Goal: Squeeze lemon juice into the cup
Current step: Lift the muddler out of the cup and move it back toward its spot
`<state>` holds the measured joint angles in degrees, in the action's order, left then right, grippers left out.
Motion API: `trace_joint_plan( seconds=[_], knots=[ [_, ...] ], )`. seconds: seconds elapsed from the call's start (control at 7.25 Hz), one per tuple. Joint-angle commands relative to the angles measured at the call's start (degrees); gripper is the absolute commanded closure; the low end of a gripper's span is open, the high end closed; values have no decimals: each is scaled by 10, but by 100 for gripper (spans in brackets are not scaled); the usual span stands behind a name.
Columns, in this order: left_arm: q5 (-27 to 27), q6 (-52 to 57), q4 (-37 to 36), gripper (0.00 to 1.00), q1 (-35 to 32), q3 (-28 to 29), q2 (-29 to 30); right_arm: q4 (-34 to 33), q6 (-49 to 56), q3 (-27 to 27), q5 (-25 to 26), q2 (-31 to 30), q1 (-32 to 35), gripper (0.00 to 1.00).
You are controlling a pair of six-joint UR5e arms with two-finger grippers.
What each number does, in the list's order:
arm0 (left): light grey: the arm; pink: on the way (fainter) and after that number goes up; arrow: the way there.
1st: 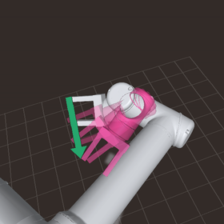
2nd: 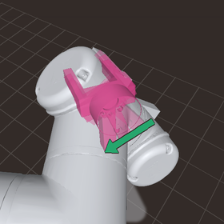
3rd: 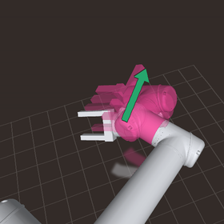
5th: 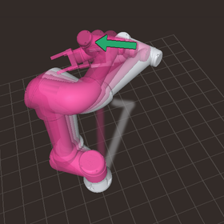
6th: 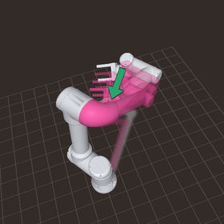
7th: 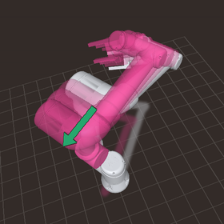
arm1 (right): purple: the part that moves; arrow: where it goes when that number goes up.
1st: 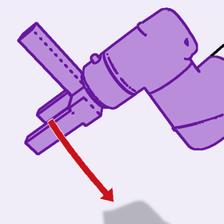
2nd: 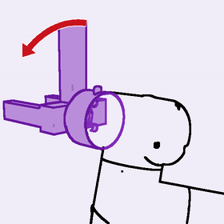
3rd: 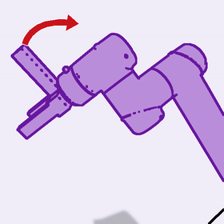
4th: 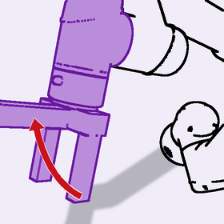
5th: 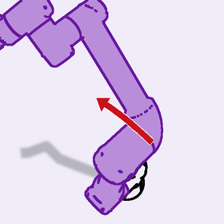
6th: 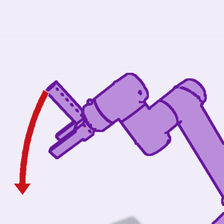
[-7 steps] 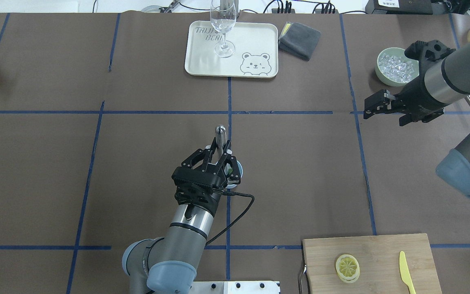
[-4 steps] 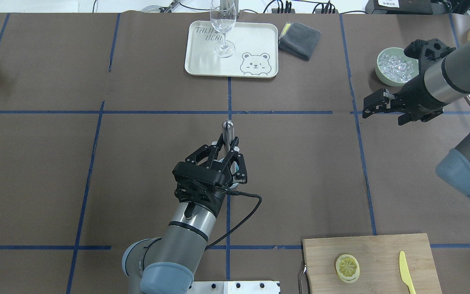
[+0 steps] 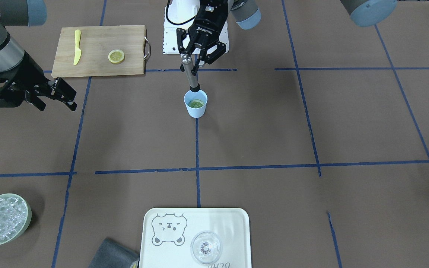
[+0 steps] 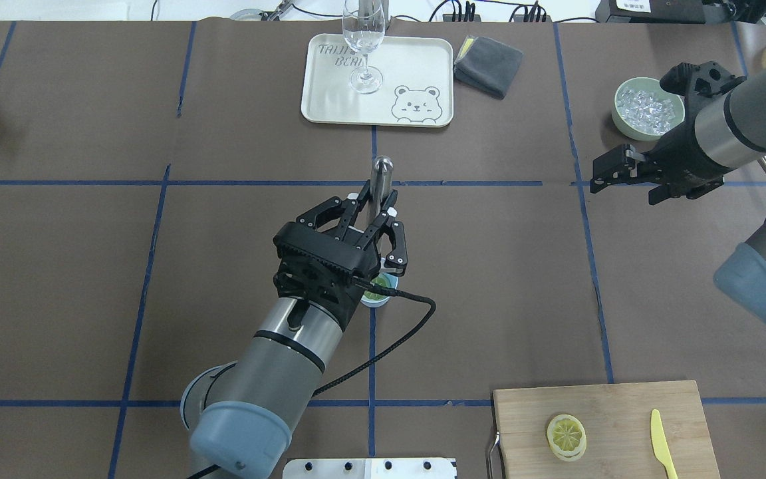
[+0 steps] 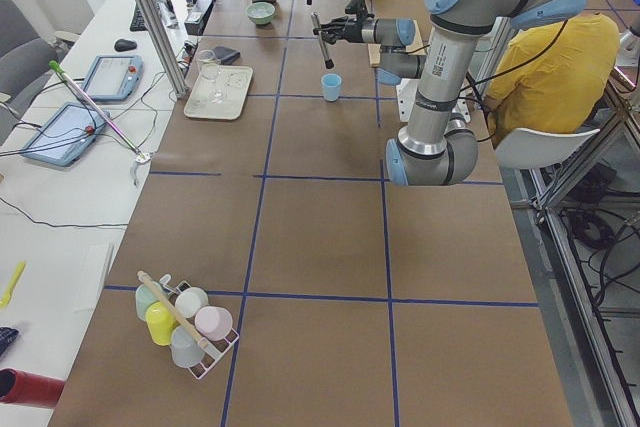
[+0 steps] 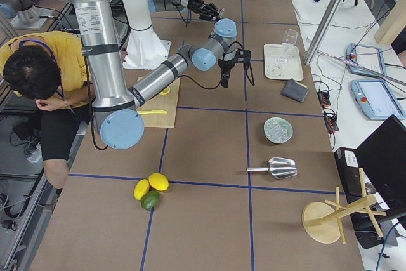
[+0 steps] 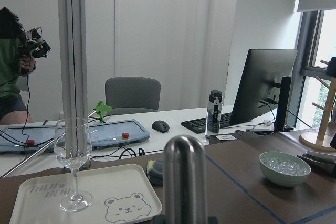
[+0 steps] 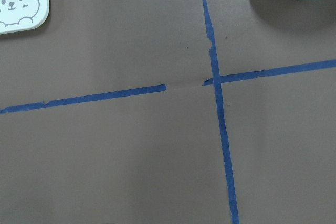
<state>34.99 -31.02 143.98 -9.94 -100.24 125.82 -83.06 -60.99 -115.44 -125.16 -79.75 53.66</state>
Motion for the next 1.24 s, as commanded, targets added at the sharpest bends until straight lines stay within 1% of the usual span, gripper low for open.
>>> trace_joint_plan(
  seconds=[0.0,0.14,0.28,0.41,0.55,0.69,0.83,0.97,1.1],
  knots=[
    [37,-6,-88,100,-48,-11,-21,0,-2,-6,-3,-4,0,0],
    [115,-5,-110,100,-82,-11,-42,0,-2,-7,-2,-5,0,0],
    [207,7,-216,100,-123,-15,-43,0,-2,-6,-1,-5,0,0],
    [251,54,-249,100,-146,-28,-53,0,-2,-6,-1,-5,0,0],
    [256,101,-250,100,-173,-30,-60,0,-2,-6,-1,-5,0,0],
    [284,106,-252,100,-195,-29,-81,0,-2,-5,0,-4,0,0],
    [306,103,-252,100,-229,-29,-134,0,-2,-5,0,-4,0,0],
    [394,104,-253,100,-270,-29,-157,0,-2,-6,-1,-4,0,0],
    [482,76,-254,100,-330,-23,-166,1,-2,-6,0,-4,0,0]
  ],
)
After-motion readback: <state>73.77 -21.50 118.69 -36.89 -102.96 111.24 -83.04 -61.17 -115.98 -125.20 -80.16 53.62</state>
